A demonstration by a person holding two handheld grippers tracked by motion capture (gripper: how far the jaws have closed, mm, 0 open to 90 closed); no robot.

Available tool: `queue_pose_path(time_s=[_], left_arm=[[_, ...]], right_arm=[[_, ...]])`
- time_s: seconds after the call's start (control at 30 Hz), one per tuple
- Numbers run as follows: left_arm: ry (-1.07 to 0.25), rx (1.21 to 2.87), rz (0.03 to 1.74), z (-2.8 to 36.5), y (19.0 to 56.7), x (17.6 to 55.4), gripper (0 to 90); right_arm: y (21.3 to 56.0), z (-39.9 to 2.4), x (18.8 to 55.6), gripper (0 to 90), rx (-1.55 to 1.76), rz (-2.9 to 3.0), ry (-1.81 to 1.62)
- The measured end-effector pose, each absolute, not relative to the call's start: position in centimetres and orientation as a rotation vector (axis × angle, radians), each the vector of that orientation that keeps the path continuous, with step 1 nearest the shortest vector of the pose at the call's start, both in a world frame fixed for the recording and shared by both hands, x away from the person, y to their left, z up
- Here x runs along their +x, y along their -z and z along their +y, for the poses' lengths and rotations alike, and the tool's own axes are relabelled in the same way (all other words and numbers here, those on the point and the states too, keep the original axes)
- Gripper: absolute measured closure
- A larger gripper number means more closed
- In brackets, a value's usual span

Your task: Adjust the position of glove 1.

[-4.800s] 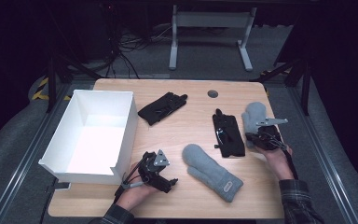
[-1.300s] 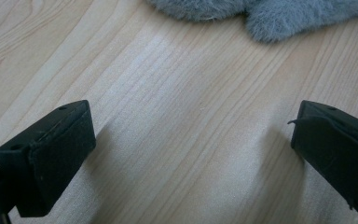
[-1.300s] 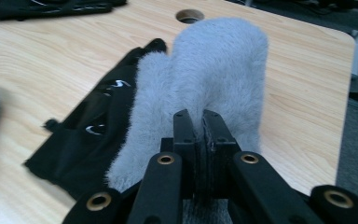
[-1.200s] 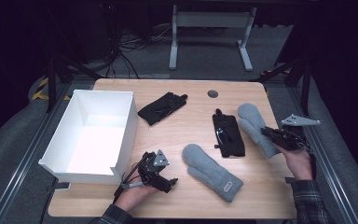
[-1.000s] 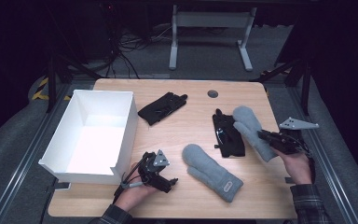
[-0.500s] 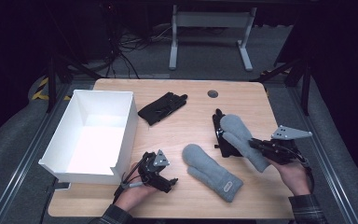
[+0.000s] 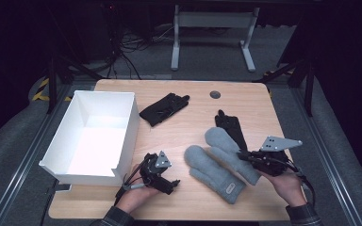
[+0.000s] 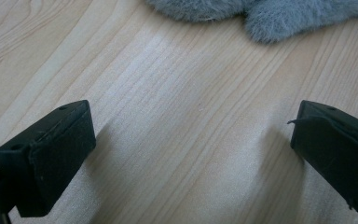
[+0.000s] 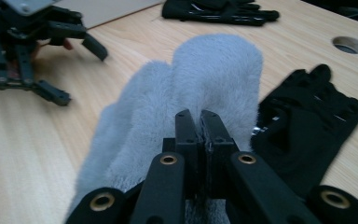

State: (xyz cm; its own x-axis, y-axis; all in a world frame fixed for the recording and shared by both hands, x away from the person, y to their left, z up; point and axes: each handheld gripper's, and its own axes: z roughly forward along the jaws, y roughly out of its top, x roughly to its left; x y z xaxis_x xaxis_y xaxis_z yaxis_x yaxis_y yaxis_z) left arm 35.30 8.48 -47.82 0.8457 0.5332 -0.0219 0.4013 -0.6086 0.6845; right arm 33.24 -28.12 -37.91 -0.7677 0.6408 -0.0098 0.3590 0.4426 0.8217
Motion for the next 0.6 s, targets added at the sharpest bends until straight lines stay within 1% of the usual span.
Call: queue_pose_path(time_s=[0.43, 0.6], left_arm=[[-0.239, 2.303, 0.676, 8.5, 47.8, 35.3, 0.1], [-0.239, 2.304, 0.676, 8.5, 47.8, 35.3, 0.1]], right_arm=[[38.3, -24.5, 31.6, 88.0, 0.738, 2.473, -1.243], [39.2, -23.2, 31.5, 88.1, 0.702, 2.520, -1.224]])
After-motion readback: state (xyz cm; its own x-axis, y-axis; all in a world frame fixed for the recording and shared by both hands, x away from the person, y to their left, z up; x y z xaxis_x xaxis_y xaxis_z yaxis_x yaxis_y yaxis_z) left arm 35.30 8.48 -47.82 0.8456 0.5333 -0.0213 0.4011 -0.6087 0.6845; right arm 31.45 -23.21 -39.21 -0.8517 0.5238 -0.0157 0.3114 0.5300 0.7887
